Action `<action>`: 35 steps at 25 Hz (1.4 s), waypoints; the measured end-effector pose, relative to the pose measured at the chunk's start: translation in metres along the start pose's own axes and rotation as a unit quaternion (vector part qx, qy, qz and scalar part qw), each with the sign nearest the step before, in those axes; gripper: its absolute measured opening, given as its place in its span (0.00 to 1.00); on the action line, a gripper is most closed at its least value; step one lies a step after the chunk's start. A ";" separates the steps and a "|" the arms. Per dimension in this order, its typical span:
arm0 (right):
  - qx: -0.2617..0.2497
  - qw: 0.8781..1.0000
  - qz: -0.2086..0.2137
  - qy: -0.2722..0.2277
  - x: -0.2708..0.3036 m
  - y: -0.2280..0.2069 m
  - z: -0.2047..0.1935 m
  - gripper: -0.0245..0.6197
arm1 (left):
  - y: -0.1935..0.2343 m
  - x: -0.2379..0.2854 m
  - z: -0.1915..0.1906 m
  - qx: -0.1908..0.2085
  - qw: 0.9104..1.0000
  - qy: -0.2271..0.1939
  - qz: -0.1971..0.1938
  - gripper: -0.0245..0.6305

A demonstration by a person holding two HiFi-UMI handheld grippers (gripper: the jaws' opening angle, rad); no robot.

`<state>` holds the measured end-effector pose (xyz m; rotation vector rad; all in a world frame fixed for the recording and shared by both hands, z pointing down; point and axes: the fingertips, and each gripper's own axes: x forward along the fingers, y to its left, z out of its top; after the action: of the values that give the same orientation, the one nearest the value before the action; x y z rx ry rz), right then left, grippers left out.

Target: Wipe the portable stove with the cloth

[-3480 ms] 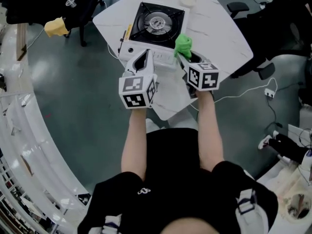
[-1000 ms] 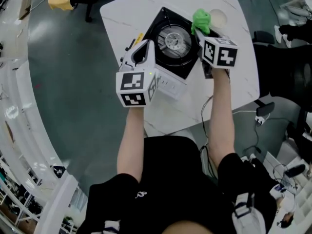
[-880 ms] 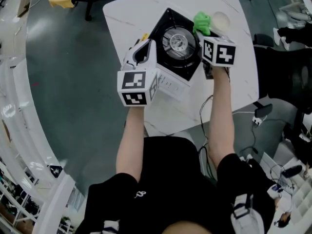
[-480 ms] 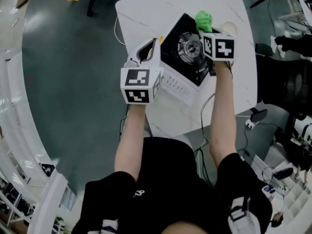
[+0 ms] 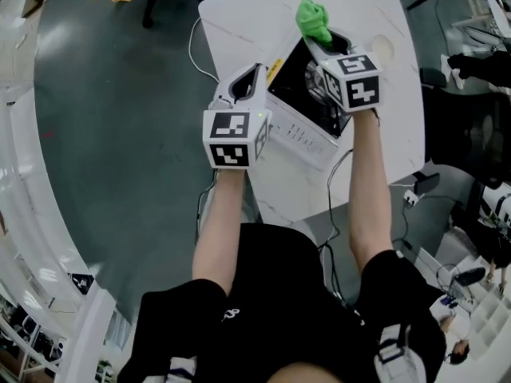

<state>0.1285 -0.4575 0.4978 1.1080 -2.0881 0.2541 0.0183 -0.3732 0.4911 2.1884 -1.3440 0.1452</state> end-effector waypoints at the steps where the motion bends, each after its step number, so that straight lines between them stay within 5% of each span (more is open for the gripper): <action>1: -0.004 1.000 0.005 0.004 0.003 0.006 -0.002 0.23 | 0.002 -0.002 -0.001 -0.001 1.000 0.001 0.000 0.04; 10: 0.014 0.998 0.004 0.057 0.015 0.025 -0.030 0.22 | 0.014 -0.023 -0.009 -0.009 1.000 0.000 0.000 0.04; 22: 0.012 0.994 0.075 0.080 -0.006 0.086 -0.045 0.22 | 0.011 -0.048 -0.024 -0.024 1.000 0.004 -0.002 0.04; 27: 0.060 0.988 0.134 0.049 -0.023 0.114 -0.035 0.22 | 0.003 -0.057 -0.022 -0.019 1.000 -0.001 -0.010 0.04; 35: 0.074 0.986 0.146 -0.012 -0.061 0.144 -0.028 0.22 | -0.004 -0.067 -0.026 -0.018 1.000 -0.002 -0.016 0.04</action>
<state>0.0528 -0.3181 0.4984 0.8868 -2.2816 0.5475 -0.0061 -0.3054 0.4857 2.1787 -1.3035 0.1047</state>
